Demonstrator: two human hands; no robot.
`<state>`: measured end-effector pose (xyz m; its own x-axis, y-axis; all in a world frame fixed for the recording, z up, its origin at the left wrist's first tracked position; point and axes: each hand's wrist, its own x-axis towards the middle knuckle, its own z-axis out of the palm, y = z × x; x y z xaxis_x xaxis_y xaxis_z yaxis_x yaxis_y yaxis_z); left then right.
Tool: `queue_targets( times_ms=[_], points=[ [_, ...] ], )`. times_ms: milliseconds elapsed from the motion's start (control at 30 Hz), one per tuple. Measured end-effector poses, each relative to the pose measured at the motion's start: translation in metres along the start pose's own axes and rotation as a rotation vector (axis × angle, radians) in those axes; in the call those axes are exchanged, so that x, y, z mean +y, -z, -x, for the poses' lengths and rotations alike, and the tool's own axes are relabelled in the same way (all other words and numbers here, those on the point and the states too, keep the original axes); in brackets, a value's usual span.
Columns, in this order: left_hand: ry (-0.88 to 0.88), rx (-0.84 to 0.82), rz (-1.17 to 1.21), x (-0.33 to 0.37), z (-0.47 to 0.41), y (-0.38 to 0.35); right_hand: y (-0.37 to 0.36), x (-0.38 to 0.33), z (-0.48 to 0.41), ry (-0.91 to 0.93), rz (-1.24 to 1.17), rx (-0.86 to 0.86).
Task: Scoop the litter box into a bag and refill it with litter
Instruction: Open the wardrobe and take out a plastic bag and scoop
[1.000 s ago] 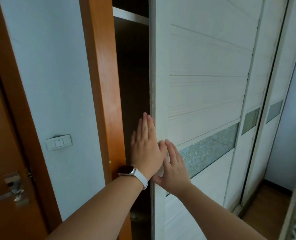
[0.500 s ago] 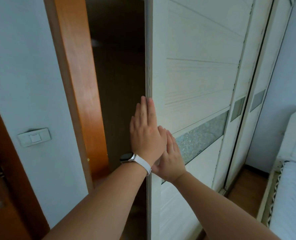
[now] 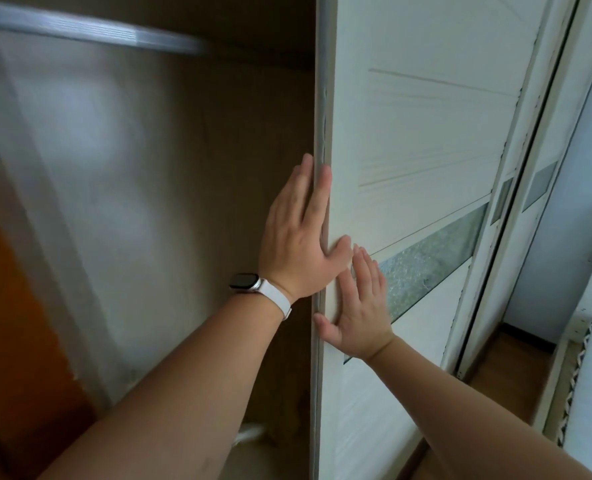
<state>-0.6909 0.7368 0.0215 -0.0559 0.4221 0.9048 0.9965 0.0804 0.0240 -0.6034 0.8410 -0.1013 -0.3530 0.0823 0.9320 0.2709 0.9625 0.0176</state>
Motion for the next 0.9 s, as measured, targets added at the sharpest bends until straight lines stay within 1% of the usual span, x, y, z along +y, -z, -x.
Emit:
queue_targets(
  times_ms=[333, 467, 700, 900],
  points=[
    [-0.142, 0.118, 0.006, 0.015, -0.043, -0.094, -0.009, 0.097, -0.003, 0.001, -0.029, 0.014],
    [-0.149, 0.123, 0.002, 0.024, -0.060, -0.132, -0.009, 0.137, -0.004, -0.019, -0.013, -0.029],
    [-0.152, 0.138, 0.008, 0.044, -0.089, -0.194, -0.003, 0.201, -0.010, -0.067, 0.046, -0.169],
    [-0.149, 0.116, 0.014, 0.058, -0.112, -0.243, -0.002, 0.252, -0.013, -0.057, 0.032, -0.173]
  ],
)
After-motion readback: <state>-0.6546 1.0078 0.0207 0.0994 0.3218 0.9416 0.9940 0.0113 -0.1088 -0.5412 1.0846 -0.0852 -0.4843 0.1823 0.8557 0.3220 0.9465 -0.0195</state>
